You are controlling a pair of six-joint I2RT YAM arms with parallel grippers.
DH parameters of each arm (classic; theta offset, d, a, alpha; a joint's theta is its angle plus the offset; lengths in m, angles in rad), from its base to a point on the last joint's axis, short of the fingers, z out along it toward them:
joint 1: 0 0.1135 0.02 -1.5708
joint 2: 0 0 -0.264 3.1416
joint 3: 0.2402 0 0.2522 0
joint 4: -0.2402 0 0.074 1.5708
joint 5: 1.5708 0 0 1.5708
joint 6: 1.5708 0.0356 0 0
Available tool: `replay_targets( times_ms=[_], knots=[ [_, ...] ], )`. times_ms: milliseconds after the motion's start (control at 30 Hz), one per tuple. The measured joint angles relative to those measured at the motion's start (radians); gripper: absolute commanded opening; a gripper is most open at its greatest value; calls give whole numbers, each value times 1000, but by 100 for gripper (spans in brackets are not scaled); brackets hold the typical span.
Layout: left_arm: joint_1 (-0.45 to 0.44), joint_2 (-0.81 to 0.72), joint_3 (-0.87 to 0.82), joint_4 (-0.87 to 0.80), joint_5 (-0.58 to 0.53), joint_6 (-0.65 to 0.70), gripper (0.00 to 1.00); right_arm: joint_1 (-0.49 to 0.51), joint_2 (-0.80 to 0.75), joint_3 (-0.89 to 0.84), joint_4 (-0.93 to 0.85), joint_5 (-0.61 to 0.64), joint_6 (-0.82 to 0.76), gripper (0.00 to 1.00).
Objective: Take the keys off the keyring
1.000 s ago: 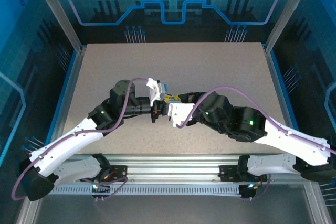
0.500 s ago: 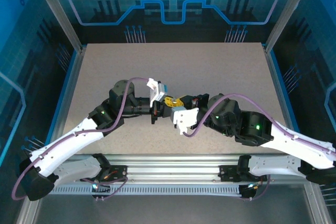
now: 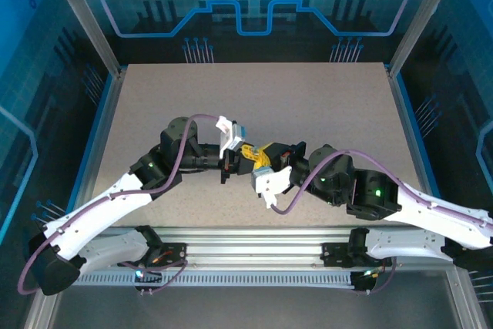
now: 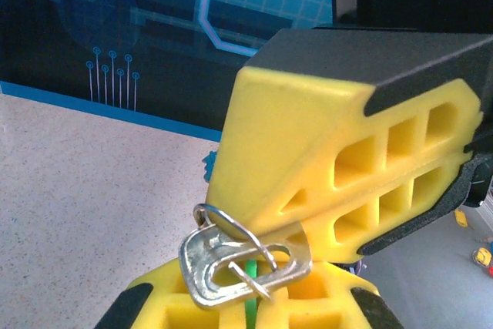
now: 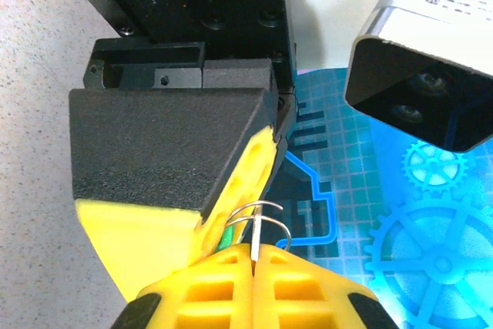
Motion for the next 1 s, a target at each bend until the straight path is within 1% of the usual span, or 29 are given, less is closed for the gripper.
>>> replay_targets(
  times_ms=[133, 300, 433, 533, 567, 667, 733, 1000],
  knots=[
    [6, 0, -2, 4, 1, 0, 0, -2, -3, 0, 13, -2, -2, 0],
    [9, 0, -2, 18, 0, -3, 0, -33, -4, 3, 22, -50, 32, 0],
    [12, 0, -2, 23, -2, -13, 14, -51, -1, 10, 22, -79, 63, 0],
    [12, 0, -2, 38, -8, -25, 19, -64, 2, 21, 21, -100, 83, 0],
    [13, 0, -2, 44, -8, -27, 23, -68, 2, 24, 21, -108, 89, 0],
    [19, 0, -3, 59, -11, -27, 30, -74, 0, 29, 21, -127, 105, 0],
    [19, 0, -4, 63, -19, -29, 37, -78, -3, 29, 21, -140, 116, 0],
    [26, 0, -5, 67, -34, -26, 48, -97, -6, 32, 20, -178, 150, 0]
  ],
)
